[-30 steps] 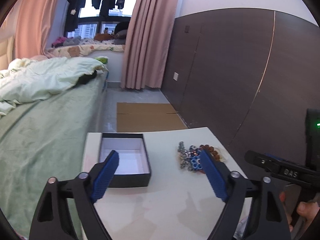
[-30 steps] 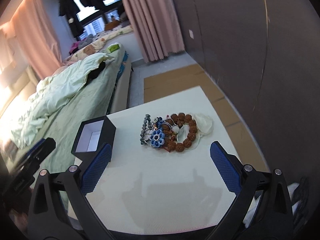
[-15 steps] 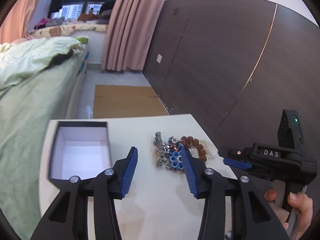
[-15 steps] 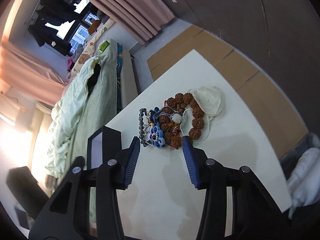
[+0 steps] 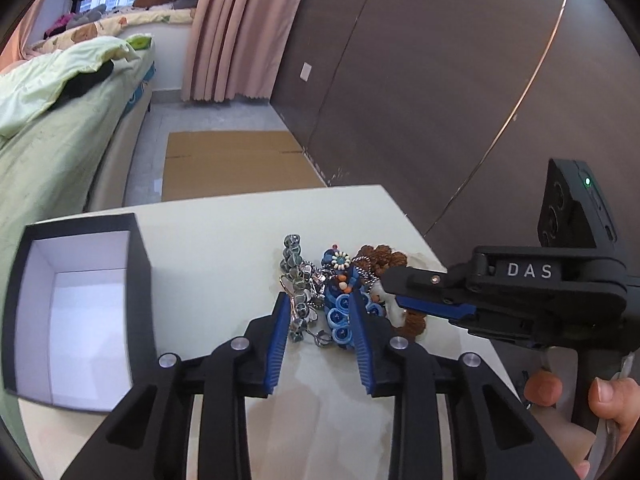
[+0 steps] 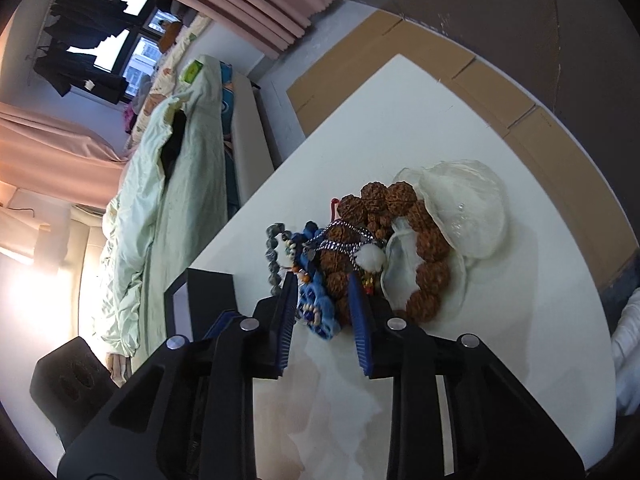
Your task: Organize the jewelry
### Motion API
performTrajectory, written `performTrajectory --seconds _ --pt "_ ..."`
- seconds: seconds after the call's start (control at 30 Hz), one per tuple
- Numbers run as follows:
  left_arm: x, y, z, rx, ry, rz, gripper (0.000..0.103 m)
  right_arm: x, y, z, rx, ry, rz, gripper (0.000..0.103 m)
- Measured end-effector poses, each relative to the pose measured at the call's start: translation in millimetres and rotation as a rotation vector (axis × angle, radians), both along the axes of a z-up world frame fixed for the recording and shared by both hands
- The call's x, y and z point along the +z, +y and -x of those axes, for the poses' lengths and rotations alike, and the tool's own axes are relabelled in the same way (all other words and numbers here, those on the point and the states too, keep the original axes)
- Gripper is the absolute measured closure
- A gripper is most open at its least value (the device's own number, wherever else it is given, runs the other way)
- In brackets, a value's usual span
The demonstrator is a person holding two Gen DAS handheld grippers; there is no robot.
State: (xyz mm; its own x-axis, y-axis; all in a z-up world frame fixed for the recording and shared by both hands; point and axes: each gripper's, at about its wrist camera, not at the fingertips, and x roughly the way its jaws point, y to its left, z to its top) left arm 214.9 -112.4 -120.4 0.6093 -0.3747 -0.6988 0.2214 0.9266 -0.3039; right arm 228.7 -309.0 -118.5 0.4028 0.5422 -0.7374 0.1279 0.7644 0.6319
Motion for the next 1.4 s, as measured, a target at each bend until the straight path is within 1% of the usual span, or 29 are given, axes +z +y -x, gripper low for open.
performTrajectory --seconds 0.13,0.27,0.3,0.33,0.4,0.43,0.53,0.63,0.7,0.77,0.87,1.17,1.33,1.4 --pt "-13.5 -4.5 -15.0 0.0 0.049 -0.007 0.076 -5.8 7.4 -8.7 0.024 0.026 -0.002 0.076" --pt "-26.3 -7.7 -25.5 0.012 0.095 -0.025 0.076 -7.0 10.2 -7.8 0.036 0.038 -0.007 0.076" --pt "-28.4 -7.3 -26.7 0.017 0.103 -0.025 0.081 -6.8 11.1 -7.5 0.039 0.038 -0.005 0.076" --pt "-29.8 -6.4 -27.4 0.019 0.107 -0.021 0.087 -6.6 11.2 -7.6 0.04 0.037 -0.001 0.076" --pt "-29.0 -1.7 -27.3 0.032 0.107 -0.01 0.094 -6.3 13.8 -9.9 0.044 0.036 0.004 0.076" --pt "-27.6 1.6 -26.7 0.033 0.103 0.006 0.095 -6.0 14.5 -9.5 0.048 0.037 0.009 0.076" --pt "-22.1 7.4 -22.1 0.037 0.086 0.018 0.096 -4.2 17.3 -8.0 0.077 0.041 0.038 0.075" --pt "-16.9 14.7 -17.5 0.046 0.082 0.052 0.096 -4.2 20.4 -6.5 0.086 0.037 0.056 0.075" --pt "-12.8 18.6 -14.1 0.058 0.072 0.055 0.096 -3.6 22.4 -4.9 0.091 0.028 0.071 0.076" --pt "-7.9 22.0 -11.1 0.069 0.058 0.062 0.096 -3.7 24.2 -2.2 0.097 0.022 0.085 0.091" --pt "2.1 26.9 -5.0 0.08 0.031 0.069 0.096 0.5 22.2 3.3 0.089 -0.002 0.064 0.094" --pt "37.2 55.3 28.0 0.115 -0.045 0.129 0.097 39.4 13.7 32.5 0.088 -0.17 -0.043 0.094" --pt "58.3 73.1 51.0 0.129 -0.105 0.171 0.097 49.5 13.9 47.2 0.091 -0.213 -0.094 0.094" --pt "67.0 80.2 59.9 0.133 -0.133 0.176 0.097 52.8 16.7 53.0 0.094 -0.231 -0.103 0.094"
